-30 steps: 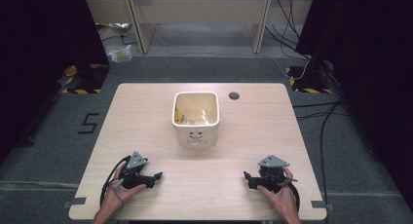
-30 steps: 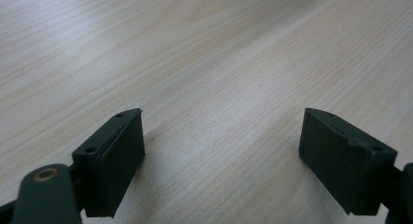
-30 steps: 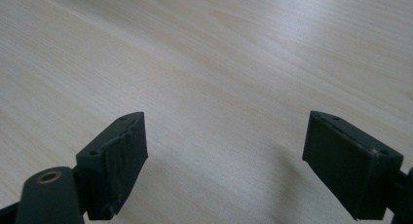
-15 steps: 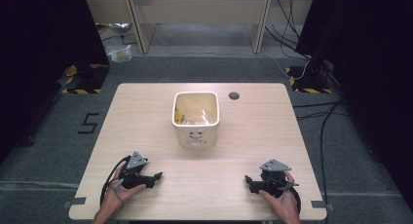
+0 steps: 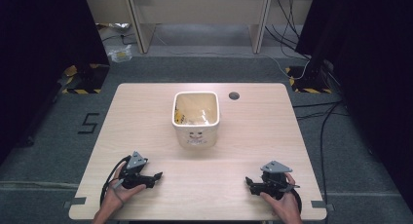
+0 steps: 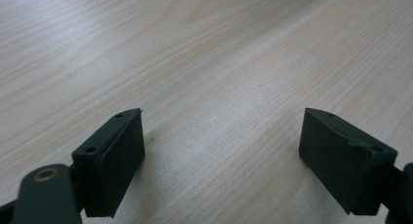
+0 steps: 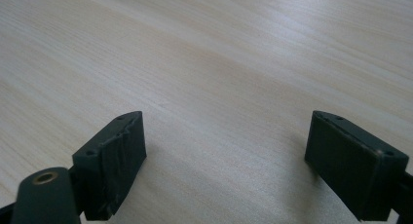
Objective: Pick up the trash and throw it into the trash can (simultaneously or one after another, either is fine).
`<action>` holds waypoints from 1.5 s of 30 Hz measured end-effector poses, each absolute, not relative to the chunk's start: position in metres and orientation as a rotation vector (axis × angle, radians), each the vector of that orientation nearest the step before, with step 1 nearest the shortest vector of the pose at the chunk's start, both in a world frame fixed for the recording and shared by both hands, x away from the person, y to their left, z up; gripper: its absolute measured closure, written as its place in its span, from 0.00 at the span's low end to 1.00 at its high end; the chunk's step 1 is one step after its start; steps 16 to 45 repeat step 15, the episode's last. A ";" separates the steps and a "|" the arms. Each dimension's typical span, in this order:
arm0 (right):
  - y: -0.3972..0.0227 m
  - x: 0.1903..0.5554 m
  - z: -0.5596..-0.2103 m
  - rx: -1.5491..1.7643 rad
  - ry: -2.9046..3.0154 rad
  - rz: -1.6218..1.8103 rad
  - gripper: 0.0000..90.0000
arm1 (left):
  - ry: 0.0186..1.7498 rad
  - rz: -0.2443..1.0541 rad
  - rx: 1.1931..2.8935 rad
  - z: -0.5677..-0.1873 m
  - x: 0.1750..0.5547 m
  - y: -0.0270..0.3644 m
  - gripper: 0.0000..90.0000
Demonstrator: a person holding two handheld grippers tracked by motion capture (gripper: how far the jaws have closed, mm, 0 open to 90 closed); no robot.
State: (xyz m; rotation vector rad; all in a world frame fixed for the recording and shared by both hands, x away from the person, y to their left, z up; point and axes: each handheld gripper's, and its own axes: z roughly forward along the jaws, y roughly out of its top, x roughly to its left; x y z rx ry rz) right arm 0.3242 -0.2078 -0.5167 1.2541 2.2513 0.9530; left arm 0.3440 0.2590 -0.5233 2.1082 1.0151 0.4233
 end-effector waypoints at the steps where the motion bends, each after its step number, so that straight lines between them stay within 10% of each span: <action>1: -0.208 0.324 -0.517 1.255 2.252 0.953 0.17 | 1.015 0.423 2.108 -0.523 0.344 0.259 0.18; 45: -0.207 0.324 -0.517 1.252 2.256 0.951 0.16 | 1.015 0.423 2.108 -0.523 0.344 0.259 0.17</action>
